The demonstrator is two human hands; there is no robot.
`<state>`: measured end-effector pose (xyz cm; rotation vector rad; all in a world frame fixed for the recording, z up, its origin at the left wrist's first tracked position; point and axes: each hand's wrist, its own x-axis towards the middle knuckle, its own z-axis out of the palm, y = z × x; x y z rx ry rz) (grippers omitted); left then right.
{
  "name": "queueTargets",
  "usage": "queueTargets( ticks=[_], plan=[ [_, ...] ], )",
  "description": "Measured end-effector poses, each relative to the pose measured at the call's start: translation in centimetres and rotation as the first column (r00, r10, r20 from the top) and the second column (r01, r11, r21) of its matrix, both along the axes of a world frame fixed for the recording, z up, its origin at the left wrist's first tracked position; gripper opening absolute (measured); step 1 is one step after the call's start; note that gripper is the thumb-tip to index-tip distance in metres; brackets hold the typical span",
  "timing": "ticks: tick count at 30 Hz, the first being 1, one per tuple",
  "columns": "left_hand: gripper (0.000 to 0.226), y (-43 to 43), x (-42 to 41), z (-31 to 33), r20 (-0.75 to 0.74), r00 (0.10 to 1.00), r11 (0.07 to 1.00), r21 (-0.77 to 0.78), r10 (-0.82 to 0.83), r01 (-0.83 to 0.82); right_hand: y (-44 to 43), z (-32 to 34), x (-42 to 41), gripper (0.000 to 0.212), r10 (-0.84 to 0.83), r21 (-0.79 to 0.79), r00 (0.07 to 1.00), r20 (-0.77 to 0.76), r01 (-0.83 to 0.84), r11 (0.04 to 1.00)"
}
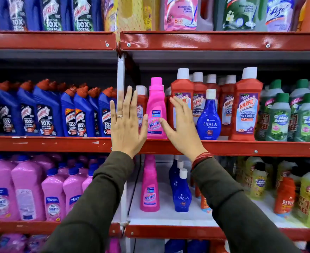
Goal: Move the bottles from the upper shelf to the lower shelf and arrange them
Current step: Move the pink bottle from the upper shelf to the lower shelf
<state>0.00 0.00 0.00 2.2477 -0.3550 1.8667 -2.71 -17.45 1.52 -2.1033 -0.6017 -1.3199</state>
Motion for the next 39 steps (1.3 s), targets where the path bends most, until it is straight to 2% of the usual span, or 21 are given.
queueTargets(
  ticks=[2,6,12,19,29,34,39],
  plan=[
    [0.068,1.1,0.3,-0.8,-0.041,0.999,0.999,-0.04,0.011,-0.013,0.7,-0.1,0.6,0.067,0.092,0.071,0.986,-0.137,-0.083,0.994],
    [0.064,2.4,1.8,-3.6,-0.095,0.995,0.999,-0.046,-0.016,0.012,1.7,-0.3,2.0,0.07,0.158,0.166,0.912,-0.378,-0.102,0.981],
    [0.063,2.5,3.6,-6.3,-0.161,0.987,0.998,-0.055,-0.018,0.009,1.6,0.2,3.3,0.062,0.235,0.207,0.857,-0.458,-0.155,0.966],
    [0.063,2.6,4.7,-7.0,-0.145,0.989,0.998,-0.064,0.011,-0.02,1.3,0.1,4.0,0.057,0.343,0.319,0.83,-0.44,-0.212,0.924],
    [0.063,2.6,5.2,-7.2,-0.125,0.992,0.998,-0.052,0.022,-0.029,1.0,0.7,3.7,0.058,0.402,0.363,0.869,-0.288,-0.289,0.886],
    [0.063,2.6,5.3,-7.3,-0.131,0.991,0.998,-0.048,0.035,-0.042,0.4,1.6,2.0,0.058,0.473,0.421,0.842,-0.261,-0.341,0.84],
    [0.062,2.7,5.0,-7.5,-0.146,0.989,0.999,-0.034,0.027,-0.032,0.2,-0.4,-0.9,0.057,0.534,0.457,0.805,-0.258,-0.385,0.802]
  ],
)
